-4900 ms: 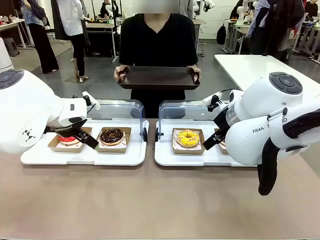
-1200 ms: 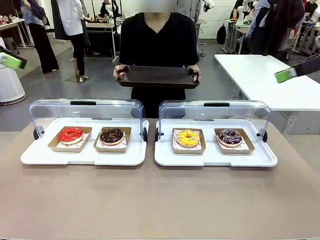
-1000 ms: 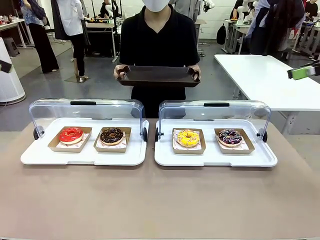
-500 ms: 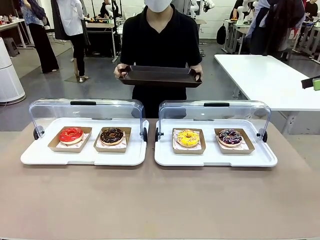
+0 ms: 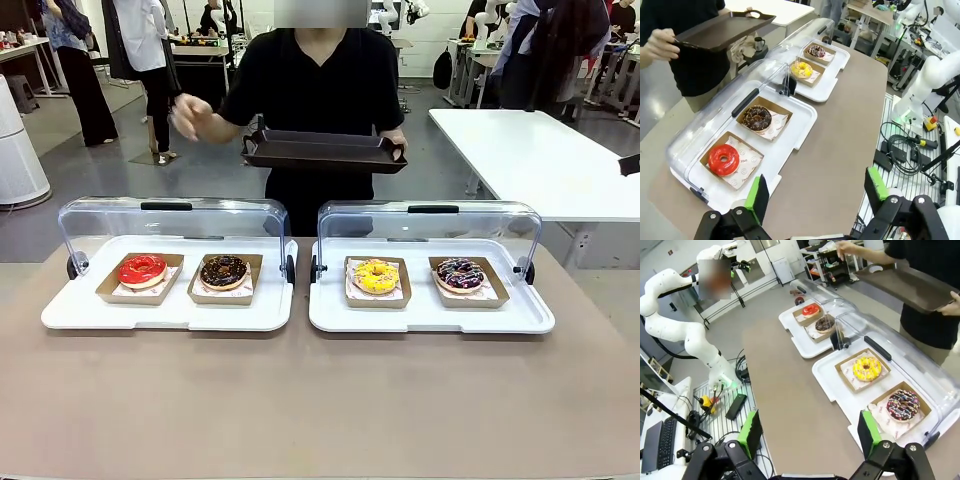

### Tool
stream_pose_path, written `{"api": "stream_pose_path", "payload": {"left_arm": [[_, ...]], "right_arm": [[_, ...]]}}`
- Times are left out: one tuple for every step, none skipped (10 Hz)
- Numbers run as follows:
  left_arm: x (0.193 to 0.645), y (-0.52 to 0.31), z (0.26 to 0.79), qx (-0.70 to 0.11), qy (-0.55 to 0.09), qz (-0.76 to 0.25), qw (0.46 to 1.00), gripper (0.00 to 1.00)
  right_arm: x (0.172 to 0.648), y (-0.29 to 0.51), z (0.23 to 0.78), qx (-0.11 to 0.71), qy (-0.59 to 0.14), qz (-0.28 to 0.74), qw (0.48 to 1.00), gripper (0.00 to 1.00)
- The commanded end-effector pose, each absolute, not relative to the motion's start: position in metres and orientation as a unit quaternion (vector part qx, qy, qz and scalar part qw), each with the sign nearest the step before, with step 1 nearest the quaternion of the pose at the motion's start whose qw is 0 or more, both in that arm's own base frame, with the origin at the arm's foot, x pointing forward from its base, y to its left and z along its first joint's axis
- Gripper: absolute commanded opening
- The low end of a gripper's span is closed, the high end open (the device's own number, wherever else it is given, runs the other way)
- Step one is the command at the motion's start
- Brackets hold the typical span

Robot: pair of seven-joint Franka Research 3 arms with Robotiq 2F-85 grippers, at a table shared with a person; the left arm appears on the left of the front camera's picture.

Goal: Provide the desired donut to the person.
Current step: Pick up and lift the Paper togo box containing the Donut pointed at by the person.

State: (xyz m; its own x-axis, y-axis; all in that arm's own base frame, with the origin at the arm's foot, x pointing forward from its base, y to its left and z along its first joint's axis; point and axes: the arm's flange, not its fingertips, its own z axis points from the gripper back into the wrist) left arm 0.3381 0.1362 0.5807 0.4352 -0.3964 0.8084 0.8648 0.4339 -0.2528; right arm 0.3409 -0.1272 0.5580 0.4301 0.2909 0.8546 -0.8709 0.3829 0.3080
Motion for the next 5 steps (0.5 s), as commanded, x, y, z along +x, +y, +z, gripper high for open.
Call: {"api": "stream_pose_path", "payload": {"left_arm": [[0.3375, 0.1380, 0.5821, -0.349, -0.349, -0.409, 0.767, 1.00], [0.3375, 0.1380, 0.5821, -0.349, -0.349, -0.409, 0.767, 1.00], [0.3375, 0.1380, 0.5821, -0.349, -0.349, -0.409, 0.767, 1.00], [0.3375, 0.1380, 0.5821, -0.349, -0.349, -0.409, 0.767, 1.00], [0.3375, 0.1380, 0.5821, -0.349, -0.349, -0.409, 0.767, 1.00]], "right_arm": [[0.3434, -0.1260, 0.5560, 0.405, -0.365, 0.388, 0.743, 1.00], [0.3434, -0.1260, 0.5560, 0.405, -0.365, 0.388, 0.743, 1.00], [0.3434, -0.1260, 0.5560, 0.405, -0.365, 0.388, 0.743, 1.00], [0.3434, -0.1260, 0.5560, 0.405, -0.365, 0.388, 0.743, 1.00], [0.3434, -0.1260, 0.5560, 0.405, -0.365, 0.388, 0.743, 1.00]]}}
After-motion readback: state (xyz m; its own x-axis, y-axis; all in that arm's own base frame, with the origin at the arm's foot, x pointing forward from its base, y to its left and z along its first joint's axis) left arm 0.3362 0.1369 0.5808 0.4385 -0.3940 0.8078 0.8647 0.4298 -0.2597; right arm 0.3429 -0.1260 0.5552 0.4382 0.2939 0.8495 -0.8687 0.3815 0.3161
